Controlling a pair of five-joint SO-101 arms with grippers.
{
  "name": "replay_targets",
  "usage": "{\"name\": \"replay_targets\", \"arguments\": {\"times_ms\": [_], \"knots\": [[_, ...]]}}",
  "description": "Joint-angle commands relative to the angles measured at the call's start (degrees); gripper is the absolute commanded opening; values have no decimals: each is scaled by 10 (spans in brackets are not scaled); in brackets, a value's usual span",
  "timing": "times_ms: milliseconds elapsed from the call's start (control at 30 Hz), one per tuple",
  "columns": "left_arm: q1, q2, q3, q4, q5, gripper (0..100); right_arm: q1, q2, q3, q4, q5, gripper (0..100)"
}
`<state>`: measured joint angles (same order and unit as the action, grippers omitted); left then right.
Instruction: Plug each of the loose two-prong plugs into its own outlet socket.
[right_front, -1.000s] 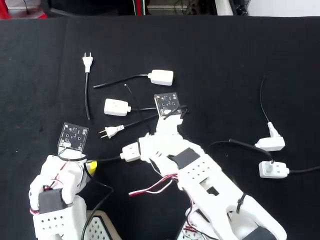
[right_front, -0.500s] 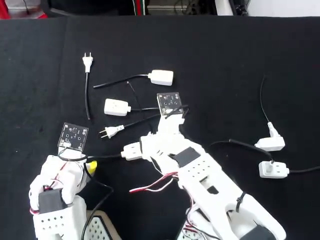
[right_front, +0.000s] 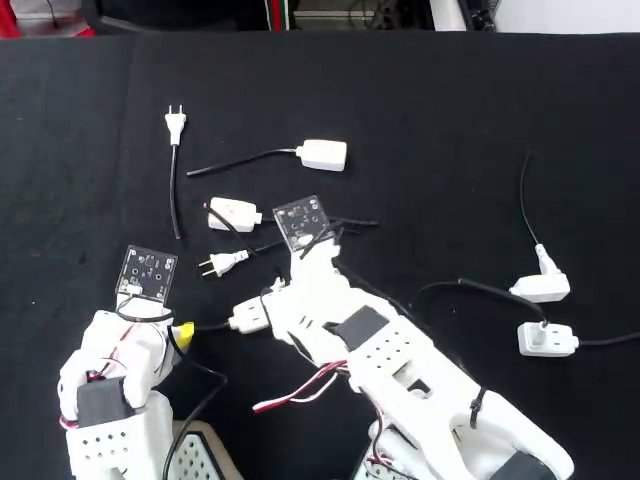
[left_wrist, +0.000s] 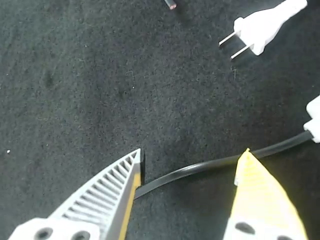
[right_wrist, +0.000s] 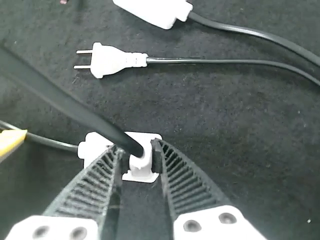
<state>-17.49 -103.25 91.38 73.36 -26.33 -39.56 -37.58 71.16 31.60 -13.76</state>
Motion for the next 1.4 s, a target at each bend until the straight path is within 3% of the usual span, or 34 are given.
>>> {"name": "replay_targets", "arguments": {"times_ms": [0, 233, 400, 667, 800, 933, 1100, 1233, 1367], "knots": [[-5, -2, -3, 1, -4, 296, -25, 6, 22, 6, 36, 11], [-5, -2, 0, 2, -27, 296, 18, 6, 30, 2, 107, 11], [-5, -2, 3, 2, -31, 296, 80, 4, 21, -18, 127, 11], [-5, -2, 3, 2, -31, 296, 106, 4, 20, -52, 142, 11], [-5, -2, 3, 2, -31, 296, 77, 3, 22, -49, 112, 11], [-5, -2, 3, 2, -31, 296, 42, 2, -11, 20, 60, 11], [-5, -2, 3, 2, -31, 296, 107, 1, -73, 55, 33, 11], [-5, -2, 3, 2, -31, 296, 115, 1, -95, 54, 11, 11], [1, -2, 2, 1, -31, 296, 183, 1, -122, 41, 1, 11]]}}
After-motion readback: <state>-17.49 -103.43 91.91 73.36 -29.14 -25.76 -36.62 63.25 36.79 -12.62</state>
